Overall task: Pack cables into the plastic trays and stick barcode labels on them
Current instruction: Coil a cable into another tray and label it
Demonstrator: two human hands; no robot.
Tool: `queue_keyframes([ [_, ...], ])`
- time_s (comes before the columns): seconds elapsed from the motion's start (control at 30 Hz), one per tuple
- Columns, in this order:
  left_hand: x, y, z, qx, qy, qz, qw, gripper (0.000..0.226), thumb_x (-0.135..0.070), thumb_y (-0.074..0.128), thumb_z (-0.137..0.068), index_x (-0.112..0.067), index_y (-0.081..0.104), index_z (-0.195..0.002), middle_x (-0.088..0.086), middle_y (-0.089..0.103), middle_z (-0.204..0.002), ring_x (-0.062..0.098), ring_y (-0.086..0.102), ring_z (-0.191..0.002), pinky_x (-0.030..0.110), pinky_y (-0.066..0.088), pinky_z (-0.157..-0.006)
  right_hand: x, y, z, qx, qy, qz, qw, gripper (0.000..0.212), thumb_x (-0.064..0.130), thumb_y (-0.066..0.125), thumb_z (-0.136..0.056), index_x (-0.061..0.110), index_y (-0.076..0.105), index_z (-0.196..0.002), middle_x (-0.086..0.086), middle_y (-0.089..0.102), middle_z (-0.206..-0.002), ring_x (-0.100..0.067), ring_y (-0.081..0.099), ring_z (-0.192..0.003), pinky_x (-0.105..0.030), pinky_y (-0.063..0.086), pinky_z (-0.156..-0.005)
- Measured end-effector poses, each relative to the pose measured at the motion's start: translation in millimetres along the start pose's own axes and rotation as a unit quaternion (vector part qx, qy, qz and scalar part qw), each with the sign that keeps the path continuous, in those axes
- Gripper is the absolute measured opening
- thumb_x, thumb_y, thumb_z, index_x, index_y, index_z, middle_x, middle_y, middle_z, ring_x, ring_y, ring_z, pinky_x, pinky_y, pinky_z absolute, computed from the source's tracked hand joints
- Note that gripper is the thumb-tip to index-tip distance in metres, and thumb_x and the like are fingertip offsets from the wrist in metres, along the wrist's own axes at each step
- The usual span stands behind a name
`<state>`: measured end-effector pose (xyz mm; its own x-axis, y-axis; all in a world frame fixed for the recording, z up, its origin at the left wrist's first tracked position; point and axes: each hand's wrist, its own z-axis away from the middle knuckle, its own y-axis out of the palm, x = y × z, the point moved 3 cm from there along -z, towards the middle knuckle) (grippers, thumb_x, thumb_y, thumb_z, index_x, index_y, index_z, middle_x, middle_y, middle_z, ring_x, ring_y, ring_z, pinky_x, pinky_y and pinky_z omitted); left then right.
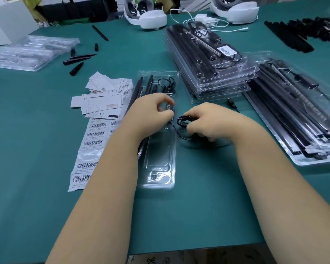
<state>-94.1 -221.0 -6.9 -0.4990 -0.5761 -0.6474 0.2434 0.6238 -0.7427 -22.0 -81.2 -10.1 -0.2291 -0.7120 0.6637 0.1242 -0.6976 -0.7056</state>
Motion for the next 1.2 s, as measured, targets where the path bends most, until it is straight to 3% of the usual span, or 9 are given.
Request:
queue_keyframes([
  [0.1, -16.9, 3.5, 8.5, 0.114, 0.068, 0.040, 0.990, 0.050, -0.026, 0.062, -0.062, -0.035, 0.065, -0.111, -0.011, 0.042, -0.059, 0.003, 0.040, -0.055, 0.018, 0.034, -0.055, -3.1, -2.3, -2.2, -0.035, 0.042, -0.053, 0.997, 0.016, 0.011, 0.058, -0.074, 0.008, 0.068, -0.085, -0.004, 0.048, -0.053, -0.024, 0.048, -0.055, -0.025, 0.039, -0.044],
  [0.2, -25.1, 10.5, 12.0, 0.160, 0.112, -0.076, 0.978, 0.070, -0.041, 0.076, -0.055, -0.039, 0.057, -0.123, -0.017, 0.050, -0.075, 0.004, 0.046, -0.073, 0.024, 0.042, -0.066, -4.7, -1.8, -1.3, -0.023, 0.066, -0.061, 0.996, 0.005, 0.011, 0.062, -0.075, 0.007, 0.065, -0.076, -0.006, 0.052, -0.057, -0.024, 0.050, -0.059, -0.024, 0.039, -0.045],
  [0.33, -34.9, 14.3, 12.2, 0.122, 0.146, -0.162, 0.968, 0.056, -0.041, 0.083, -0.064, -0.034, 0.065, -0.117, -0.015, 0.047, -0.069, 0.011, 0.044, -0.076, 0.034, 0.046, -0.072, -5.8, -4.7, 0.6, -0.003, 0.063, -0.074, 0.995, 0.013, 0.009, 0.061, -0.075, 0.013, 0.057, -0.064, -0.007, 0.049, -0.058, -0.023, 0.045, -0.062, -0.023, 0.032, -0.044],
  [0.43, -34.8, 15.4, 11.1, 0.085, 0.125, -0.153, 0.977, 0.053, -0.047, 0.082, -0.063, -0.035, 0.069, -0.113, -0.016, 0.044, -0.063, 0.009, 0.041, -0.071, 0.029, 0.037, -0.062, -2.5, -5.1, 4.3, 0.009, 0.035, -0.024, 0.999, 0.016, 0.015, 0.056, -0.077, 0.011, 0.061, -0.063, -0.007, 0.046, -0.058, -0.022, 0.042, -0.060, -0.026, 0.031, -0.048],
  [0.57, -29.4, 16.3, 9.3, 0.064, 0.082, -0.114, 0.988, 0.023, -0.046, 0.081, -0.064, -0.038, 0.072, -0.083, -0.011, 0.050, -0.063, 0.008, 0.046, -0.065, 0.029, 0.034, -0.056, -0.2, -2.6, 5.0, 0.024, 0.046, -0.043, 0.998, 0.023, 0.031, 0.051, -0.069, 0.019, 0.056, -0.050, 0.008, 0.048, -0.047, -0.012, 0.042, -0.049, -0.025, 0.033, -0.049],
  [0.7, -27.7, 18.4, 7.2, 0.051, 0.082, -0.112, 0.989, 0.036, -0.043, 0.074, -0.071, -0.032, 0.074, -0.105, -0.007, 0.049, -0.060, 0.012, 0.043, -0.063, 0.027, 0.035, -0.060, -2.5, -2.6, 5.2, 0.037, 0.015, -0.072, 0.997, 0.008, 0.029, 0.058, -0.073, 0.023, 0.056, -0.068, 0.012, 0.054, -0.053, -0.009, 0.047, -0.054, -0.020, 0.039, -0.044],
  [0.83, -27.0, 23.4, 6.6, 0.064, 0.100, -0.151, 0.981, 0.031, -0.053, 0.070, -0.077, -0.033, 0.074, -0.100, -0.007, 0.044, -0.061, 0.015, 0.043, -0.066, 0.028, 0.029, -0.057, -10.1, -16.3, 3.4, -0.060, 0.017, -0.080, 0.995, 0.018, 0.032, 0.059, -0.087, 0.017, 0.060, -0.077, -0.005, 0.069, -0.064, -0.017, 0.059, -0.055, -0.026, 0.045, -0.049],
  [0.97, -26.3, 28.3, 6.9, 0.063, 0.118, -0.190, 0.973, 0.044, -0.063, 0.070, -0.069, -0.037, 0.069, -0.103, -0.006, 0.045, -0.079, 0.013, 0.048, -0.078, 0.028, 0.037, -0.064, -7.2, -13.5, 0.2, -0.118, 0.044, -0.054, 0.991, 0.039, 0.037, 0.046, -0.095, 0.012, 0.062, -0.071, -0.002, 0.060, -0.043, -0.014, 0.052, -0.039, -0.021, 0.041, -0.044],
  [1.2, -29.3, 35.1, 3.9, 0.051, 0.146, -0.251, 0.956, 0.034, -0.056, 0.058, -0.082, -0.027, 0.067, -0.097, -0.006, 0.063, -0.096, 0.017, 0.058, -0.092, 0.031, 0.049, -0.071, 2.9, -12.8, 3.7, -0.172, 0.051, -0.011, 0.984, 0.037, 0.036, 0.049, -0.089, 0.011, 0.057, -0.063, -0.003, 0.055, -0.037, -0.013, 0.052, -0.032, -0.019, 0.044, -0.039],
])
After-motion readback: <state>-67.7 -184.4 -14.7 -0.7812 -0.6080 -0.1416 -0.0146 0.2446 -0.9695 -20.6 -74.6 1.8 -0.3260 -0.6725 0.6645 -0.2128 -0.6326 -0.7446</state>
